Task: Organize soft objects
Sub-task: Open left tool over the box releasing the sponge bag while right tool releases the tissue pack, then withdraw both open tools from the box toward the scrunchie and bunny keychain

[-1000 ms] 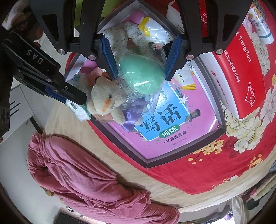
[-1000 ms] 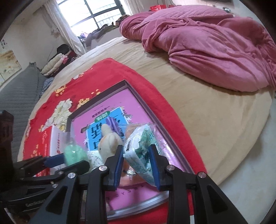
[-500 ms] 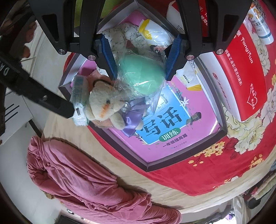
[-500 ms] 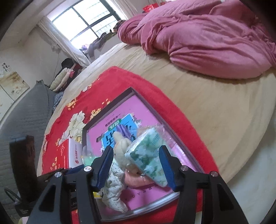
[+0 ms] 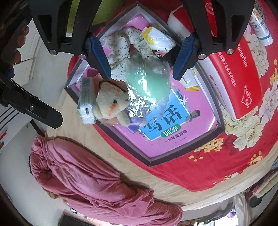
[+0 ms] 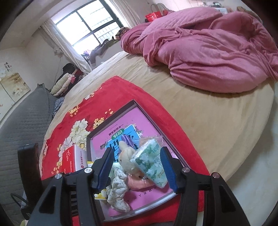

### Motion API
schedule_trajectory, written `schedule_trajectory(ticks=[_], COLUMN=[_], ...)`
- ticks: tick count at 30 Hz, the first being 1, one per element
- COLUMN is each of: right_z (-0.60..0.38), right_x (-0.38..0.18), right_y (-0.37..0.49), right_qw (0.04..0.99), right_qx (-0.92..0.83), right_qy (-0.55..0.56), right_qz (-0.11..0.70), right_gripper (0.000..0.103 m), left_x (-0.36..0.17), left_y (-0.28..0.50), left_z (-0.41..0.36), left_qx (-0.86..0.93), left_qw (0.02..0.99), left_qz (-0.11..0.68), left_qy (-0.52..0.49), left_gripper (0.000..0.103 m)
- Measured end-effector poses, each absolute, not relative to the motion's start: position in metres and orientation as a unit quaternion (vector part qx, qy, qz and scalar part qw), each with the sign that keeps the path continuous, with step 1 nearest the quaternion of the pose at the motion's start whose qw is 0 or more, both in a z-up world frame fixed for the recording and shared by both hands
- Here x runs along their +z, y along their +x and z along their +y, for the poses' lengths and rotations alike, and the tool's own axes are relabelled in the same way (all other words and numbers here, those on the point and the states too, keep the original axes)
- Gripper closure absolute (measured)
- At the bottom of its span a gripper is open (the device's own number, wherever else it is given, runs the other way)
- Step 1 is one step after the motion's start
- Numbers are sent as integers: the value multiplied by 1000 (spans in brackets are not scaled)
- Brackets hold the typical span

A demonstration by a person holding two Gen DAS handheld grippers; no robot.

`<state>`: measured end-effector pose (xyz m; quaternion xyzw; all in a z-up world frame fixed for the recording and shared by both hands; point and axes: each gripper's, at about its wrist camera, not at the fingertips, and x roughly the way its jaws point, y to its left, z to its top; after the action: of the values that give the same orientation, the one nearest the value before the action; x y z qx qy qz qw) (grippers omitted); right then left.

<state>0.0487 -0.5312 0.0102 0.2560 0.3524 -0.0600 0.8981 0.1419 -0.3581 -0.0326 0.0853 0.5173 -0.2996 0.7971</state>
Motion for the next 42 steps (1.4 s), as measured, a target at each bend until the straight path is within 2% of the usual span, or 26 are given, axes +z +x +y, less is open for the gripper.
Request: schedule_trajectory(ticks=[5,8,18,22,42], right_z=[-521,-513,-469,-451,-345], right_x=[24,33,63,74,99], right_y=[44,40,45,44,49], right_qw=[905,910,924,928,936], right_qx=[-57,-55,-30,-19,47], right_qy=[244,234,188,177,98], right_qz=[344,339,332,326,334], right_gripper=[47,38,37,31,30], left_x=[-19,-8,30,43,76], left_y=[137,131,125,122,104], left_z=[-345,-331,-273,-248,-113], left_qx=[-299,-297,-270,-258,-177], left_qw=[805,812,839,847,878], left_qz=[508,498,470,463,443], left_qy=[75,67,45,30,-21], left_gripper=[27,27,24,24,23])
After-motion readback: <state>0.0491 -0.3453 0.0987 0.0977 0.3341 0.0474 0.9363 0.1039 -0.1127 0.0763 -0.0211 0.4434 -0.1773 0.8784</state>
